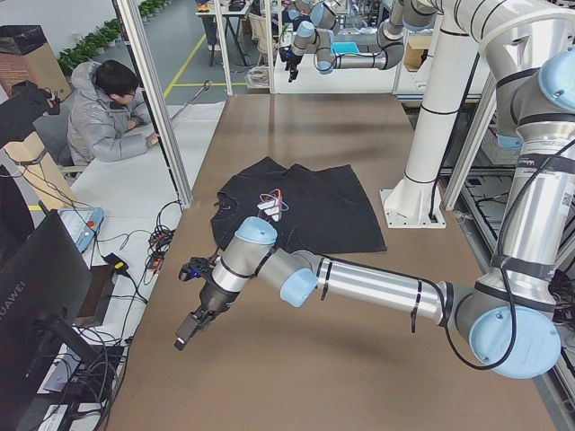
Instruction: Fold clothes
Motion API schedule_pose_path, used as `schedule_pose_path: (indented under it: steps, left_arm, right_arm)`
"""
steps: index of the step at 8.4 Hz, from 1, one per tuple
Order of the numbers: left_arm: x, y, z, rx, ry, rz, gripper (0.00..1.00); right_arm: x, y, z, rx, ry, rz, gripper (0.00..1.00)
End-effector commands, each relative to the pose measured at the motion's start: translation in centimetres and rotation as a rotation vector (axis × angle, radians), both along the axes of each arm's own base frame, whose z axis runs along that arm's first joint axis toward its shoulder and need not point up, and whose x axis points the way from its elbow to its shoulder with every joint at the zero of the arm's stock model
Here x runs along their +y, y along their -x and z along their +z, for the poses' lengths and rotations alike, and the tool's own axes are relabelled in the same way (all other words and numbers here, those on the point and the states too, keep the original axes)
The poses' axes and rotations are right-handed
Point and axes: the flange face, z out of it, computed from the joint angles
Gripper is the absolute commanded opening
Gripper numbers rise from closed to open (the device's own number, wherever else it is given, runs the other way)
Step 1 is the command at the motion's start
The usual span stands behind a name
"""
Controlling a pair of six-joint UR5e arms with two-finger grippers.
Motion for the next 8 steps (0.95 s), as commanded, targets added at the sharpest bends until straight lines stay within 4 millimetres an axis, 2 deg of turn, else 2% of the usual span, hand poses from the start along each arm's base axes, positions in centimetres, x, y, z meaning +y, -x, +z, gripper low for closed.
schedule_pose_path:
  steps: [1, 3, 4, 5, 6, 8]
  left_arm:
    - [0.0, 0.0, 0.1, 0.000, 0.002, 0.002, 1.00]
    - [-0.1, -0.1, -0.5, 0.003, -0.006, 0.002, 1.00]
    - [-0.3, -1.3, 0.3, -0.008, 0.008, 0.018, 1.00]
    - [-0.6, -1.9, 0.0, -0.039, -0.003, 0.006, 1.00]
    - [-0.6, -1.8, 0.0, -0.055, -0.007, -0.007, 1.00]
    - [-0.7, -2.2, 1.4, -0.056, 0.019, 0.003, 1.00]
  right_arm:
    - [0.0, 0.0, 0.0, 0.000, 0.000, 0.000, 0.94]
    - [0.0, 0.0, -0.1, -0.002, -0.003, -0.001, 0.94]
    - [-0.2, 0.0, -0.5, -0.002, -0.006, -0.001, 0.94]
    - [-0.3, 0.1, -0.7, -0.005, -0.008, -0.002, 0.94]
    - [-0.3, 0.3, -0.8, -0.019, -0.005, -0.009, 0.94]
    - [-0.2, 0.3, 0.1, -0.017, 0.008, -0.014, 0.94]
